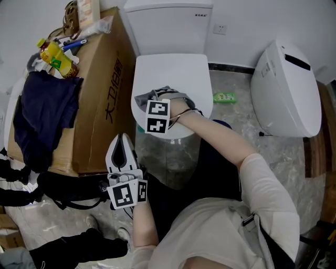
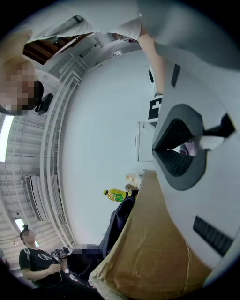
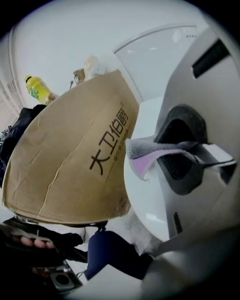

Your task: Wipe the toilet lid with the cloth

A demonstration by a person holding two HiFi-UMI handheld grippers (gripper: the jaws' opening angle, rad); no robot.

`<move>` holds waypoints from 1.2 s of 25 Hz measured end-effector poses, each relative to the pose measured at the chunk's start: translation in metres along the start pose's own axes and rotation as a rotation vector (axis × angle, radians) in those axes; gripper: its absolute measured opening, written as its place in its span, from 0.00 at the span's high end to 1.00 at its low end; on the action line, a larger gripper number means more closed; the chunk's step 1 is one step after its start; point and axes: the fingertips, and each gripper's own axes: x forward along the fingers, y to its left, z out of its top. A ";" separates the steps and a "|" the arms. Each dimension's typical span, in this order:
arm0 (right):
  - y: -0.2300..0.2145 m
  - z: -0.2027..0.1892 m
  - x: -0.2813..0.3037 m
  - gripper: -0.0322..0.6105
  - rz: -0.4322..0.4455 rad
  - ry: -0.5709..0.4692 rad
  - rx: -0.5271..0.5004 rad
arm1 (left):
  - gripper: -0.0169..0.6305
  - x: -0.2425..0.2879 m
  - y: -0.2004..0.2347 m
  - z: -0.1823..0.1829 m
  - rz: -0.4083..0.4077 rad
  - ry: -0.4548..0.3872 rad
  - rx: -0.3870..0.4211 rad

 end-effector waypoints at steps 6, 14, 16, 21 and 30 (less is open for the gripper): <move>-0.109 0.004 0.031 0.88 -0.323 0.012 -0.029 | 0.95 -0.005 0.005 -0.009 0.022 0.009 -0.032; -0.196 0.004 0.094 0.88 -0.549 0.068 -0.205 | 0.95 -0.016 0.003 -0.014 0.055 0.033 -0.052; -0.201 0.004 0.113 0.88 -0.544 0.087 -0.213 | 0.95 -0.019 0.002 -0.016 0.076 0.047 -0.049; -0.196 -0.014 0.154 0.88 -0.462 0.167 -0.227 | 0.95 -0.023 0.005 -0.023 0.127 0.075 -0.014; -0.128 0.018 0.145 0.88 -0.239 0.130 -0.195 | 0.95 -0.020 0.014 -0.024 0.124 0.058 -0.011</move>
